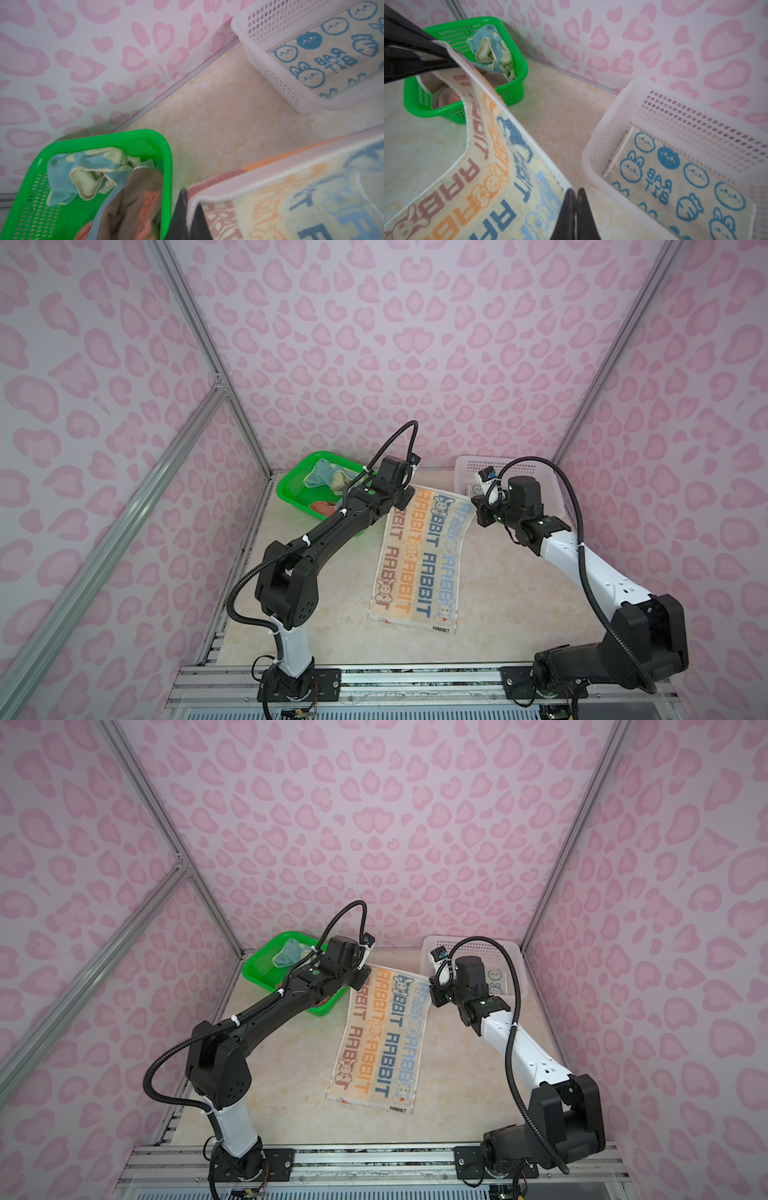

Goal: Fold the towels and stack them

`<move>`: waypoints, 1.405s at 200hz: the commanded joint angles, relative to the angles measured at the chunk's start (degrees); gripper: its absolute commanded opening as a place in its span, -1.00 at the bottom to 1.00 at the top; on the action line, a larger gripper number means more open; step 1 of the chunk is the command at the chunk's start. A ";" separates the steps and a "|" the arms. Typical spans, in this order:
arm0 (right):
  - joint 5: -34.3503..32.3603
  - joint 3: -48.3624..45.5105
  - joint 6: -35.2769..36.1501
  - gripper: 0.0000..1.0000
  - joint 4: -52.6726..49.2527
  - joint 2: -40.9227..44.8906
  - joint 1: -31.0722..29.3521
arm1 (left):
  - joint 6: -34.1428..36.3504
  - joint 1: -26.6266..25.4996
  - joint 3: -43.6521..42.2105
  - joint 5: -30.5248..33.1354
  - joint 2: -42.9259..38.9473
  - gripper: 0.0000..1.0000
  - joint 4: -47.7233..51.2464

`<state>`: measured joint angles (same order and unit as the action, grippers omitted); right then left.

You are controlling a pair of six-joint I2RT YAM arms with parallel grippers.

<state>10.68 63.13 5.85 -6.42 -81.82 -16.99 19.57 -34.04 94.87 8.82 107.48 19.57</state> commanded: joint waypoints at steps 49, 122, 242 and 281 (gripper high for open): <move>-4.20 11.34 2.89 -1.00 -2.42 -11.14 2.12 | 3.38 3.49 8.34 11.29 7.27 -0.95 -0.88; 1.58 6.16 4.20 -1.00 -1.63 -9.23 1.71 | 0.80 4.60 0.08 6.95 2.99 -0.95 -4.27; 2.89 -15.60 -1.51 -1.00 -10.20 9.15 -7.24 | -3.96 4.43 -27.79 -1.61 -19.02 -0.96 -5.49; 4.25 -18.38 -4.70 -1.00 -15.08 14.66 -10.02 | -6.67 3.92 -32.82 -1.87 -22.59 -0.95 -4.51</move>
<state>19.29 46.41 3.95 -10.24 -69.32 -26.22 16.16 -30.50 64.05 -2.26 86.98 14.04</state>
